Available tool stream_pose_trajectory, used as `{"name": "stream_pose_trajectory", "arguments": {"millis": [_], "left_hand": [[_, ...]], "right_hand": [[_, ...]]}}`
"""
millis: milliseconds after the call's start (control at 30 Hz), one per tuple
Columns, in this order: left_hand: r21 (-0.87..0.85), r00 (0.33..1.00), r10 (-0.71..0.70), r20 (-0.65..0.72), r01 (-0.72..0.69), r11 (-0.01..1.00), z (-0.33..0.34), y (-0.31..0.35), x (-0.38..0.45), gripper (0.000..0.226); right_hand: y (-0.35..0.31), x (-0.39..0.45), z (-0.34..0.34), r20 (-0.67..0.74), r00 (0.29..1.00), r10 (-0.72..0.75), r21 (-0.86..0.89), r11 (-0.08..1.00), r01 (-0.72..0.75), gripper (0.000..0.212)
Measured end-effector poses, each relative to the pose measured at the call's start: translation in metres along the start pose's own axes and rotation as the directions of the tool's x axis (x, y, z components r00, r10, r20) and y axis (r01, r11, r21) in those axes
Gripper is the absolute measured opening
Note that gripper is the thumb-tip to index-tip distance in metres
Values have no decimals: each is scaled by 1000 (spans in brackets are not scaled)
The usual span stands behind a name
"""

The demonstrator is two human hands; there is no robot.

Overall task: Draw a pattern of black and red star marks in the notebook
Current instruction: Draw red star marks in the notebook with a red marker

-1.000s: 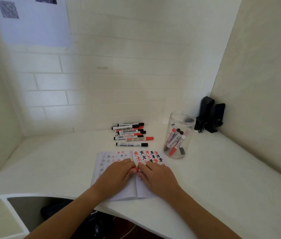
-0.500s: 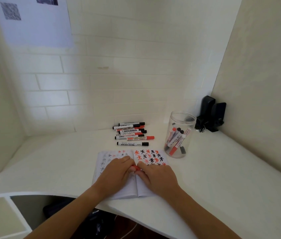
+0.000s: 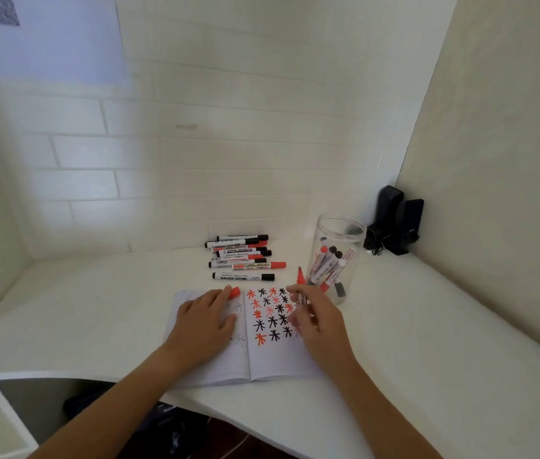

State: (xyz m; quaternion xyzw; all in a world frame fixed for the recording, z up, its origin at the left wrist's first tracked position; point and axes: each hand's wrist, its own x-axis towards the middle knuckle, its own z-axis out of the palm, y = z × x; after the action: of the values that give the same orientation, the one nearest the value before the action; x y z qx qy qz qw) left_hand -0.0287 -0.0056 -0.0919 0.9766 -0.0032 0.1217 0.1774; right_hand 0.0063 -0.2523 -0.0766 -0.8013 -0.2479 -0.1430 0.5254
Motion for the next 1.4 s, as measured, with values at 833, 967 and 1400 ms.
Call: {"name": "stream_pose_trajectory", "arguments": {"millis": [833,967,1400], "left_hand": [[-17,1000,-8,-10,8,1000,12,3,-6,85],[1,1000,-13,-11,13,1000,13,2,-4,87],[14,1000,-10,-28,10,1000,15,0,-3,94]], "right_hand": [[9,7,-33,57,886,459,122,878,-463,28],[7,6,-30,35,888,459,100,882,-460,26],[1,2,-24,-50,890,454,-64,888,-456,23]]}}
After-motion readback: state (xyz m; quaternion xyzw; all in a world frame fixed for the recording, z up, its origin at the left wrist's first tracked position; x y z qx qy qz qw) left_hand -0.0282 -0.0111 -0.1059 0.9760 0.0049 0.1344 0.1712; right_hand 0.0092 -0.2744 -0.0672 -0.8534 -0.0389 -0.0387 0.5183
